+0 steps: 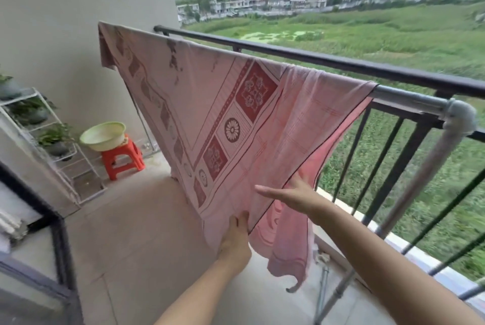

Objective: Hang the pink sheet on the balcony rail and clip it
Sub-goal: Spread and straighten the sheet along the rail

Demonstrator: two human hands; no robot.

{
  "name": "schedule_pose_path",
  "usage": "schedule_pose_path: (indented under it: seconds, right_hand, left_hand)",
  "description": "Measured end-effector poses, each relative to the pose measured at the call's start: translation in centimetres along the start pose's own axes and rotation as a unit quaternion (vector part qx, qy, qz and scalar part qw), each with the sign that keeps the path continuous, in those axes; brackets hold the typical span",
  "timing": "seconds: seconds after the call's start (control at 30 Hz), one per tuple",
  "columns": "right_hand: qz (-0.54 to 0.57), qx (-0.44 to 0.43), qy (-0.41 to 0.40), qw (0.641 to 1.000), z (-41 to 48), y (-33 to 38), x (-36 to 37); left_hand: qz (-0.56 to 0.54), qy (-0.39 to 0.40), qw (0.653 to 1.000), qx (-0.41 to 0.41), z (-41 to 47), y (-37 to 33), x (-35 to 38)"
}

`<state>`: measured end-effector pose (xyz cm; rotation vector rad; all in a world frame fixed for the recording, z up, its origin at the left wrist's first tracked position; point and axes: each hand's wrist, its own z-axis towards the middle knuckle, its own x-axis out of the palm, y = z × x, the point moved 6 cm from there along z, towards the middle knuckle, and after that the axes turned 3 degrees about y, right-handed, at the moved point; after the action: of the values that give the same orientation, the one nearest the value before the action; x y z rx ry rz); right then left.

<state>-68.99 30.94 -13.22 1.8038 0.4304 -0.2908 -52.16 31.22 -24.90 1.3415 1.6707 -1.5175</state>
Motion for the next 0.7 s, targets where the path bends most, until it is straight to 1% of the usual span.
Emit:
schedule_pose_path:
  seconds: [0.03, 0.07, 0.13, 0.17, 0.2, 0.23, 0.27, 0.3, 0.33, 0.4, 0.43, 0.47, 0.5, 0.53, 0.57, 0.6, 0.63, 0.67, 0.7]
  right_hand:
    - [0.052, 0.007, 0.035, 0.998, 0.3, 0.7, 0.9]
    - [0.090, 0.019, 0.037, 0.995, 0.5, 1.3, 1.3]
    - [0.198, 0.019, 0.002, 0.980, 0.8, 2.7, 1.0]
    - [0.267, 0.003, -0.010, 0.964, 0.7, 3.7, 0.7]
    - [0.338, -0.015, -0.015, 0.941, 0.3, 4.7, 0.3]
    - [0.409, -0.031, -0.016, 0.912, -0.2, 5.7, -0.3]
    - [0.463, -0.047, -0.015, 0.885, -0.9, 6.7, -1.0]
    - [0.498, -0.065, -0.011, 0.865, -1.5, 7.7, -1.9]
    - [0.514, -0.082, -0.004, 0.854, -2.2, 8.7, -2.7]
    - [0.520, -0.113, 0.005, 0.847, -3.6, 10.6, -4.0]
    - [0.521, -0.128, 0.004, 0.844, -4.1, 11.2, -4.7]
    - [0.521, -0.139, -0.005, 0.842, -4.6, 11.5, -5.3]
    - [0.519, -0.145, -0.017, 0.842, -5.1, 11.6, -5.9]
    - [0.511, -0.145, -0.038, 0.847, -5.3, 11.3, -6.6]
    - [0.507, -0.142, -0.055, 0.849, -5.4, 10.8, -7.2]
    - [0.503, -0.141, -0.062, 0.850, -5.6, 10.4, -7.6]
    - [0.509, -0.141, -0.060, 0.847, -5.8, 10.2, -8.0]
    - [0.509, -0.147, -0.058, 0.846, -5.9, 10.0, -8.3]
    - [0.491, -0.161, -0.063, 0.854, -5.8, 9.8, -8.9]
  left_hand:
    - [-0.037, -0.005, 0.999, 0.011, 0.0, -0.1, 0.3]
    - [-0.078, -0.004, 0.997, 0.010, 0.1, 0.0, 0.5]
    - [-0.185, -0.008, 0.982, -0.031, 0.3, 1.0, 0.8]
    - [-0.228, -0.019, 0.972, -0.059, 0.6, 2.1, 1.0]
    - [-0.244, -0.025, 0.965, -0.090, 1.0, 3.1, 1.3]
    - [-0.252, -0.018, 0.958, -0.139, 1.4, 4.4, 1.9]
    - [-0.283, -0.007, 0.937, -0.203, 1.5, 5.7, 2.6]
    - [-0.339, 0.005, 0.904, -0.259, 1.4, 6.4, 3.2]
    - [-0.406, 0.018, 0.866, -0.292, 1.2, 6.6, 3.8]
    - [-0.544, 0.050, 0.779, -0.306, 1.3, 5.3, 4.4]
    - [-0.621, 0.072, 0.722, -0.298, 1.5, 4.2, 4.7]
    - [-0.699, 0.097, 0.649, -0.283, 1.7, 2.6, 4.8]
    - [-0.771, 0.118, 0.568, -0.263, 2.2, 1.0, 4.5]
    - [-0.827, 0.125, 0.495, -0.236, 2.7, -0.5, 3.6]
    - [-0.869, 0.117, 0.436, -0.204, 3.3, -1.5, 2.4]
    - [-0.901, 0.096, 0.387, -0.172, 4.0, -1.9, 1.0]
    - [-0.918, 0.068, 0.361, -0.147, 4.5, -1.7, -0.5]
    - [-0.925, 0.038, 0.356, -0.131, 4.7, -0.9, -2.0]
    - [-0.923, 0.008, 0.362, -0.127, 4.9, 0.3, -3.3]
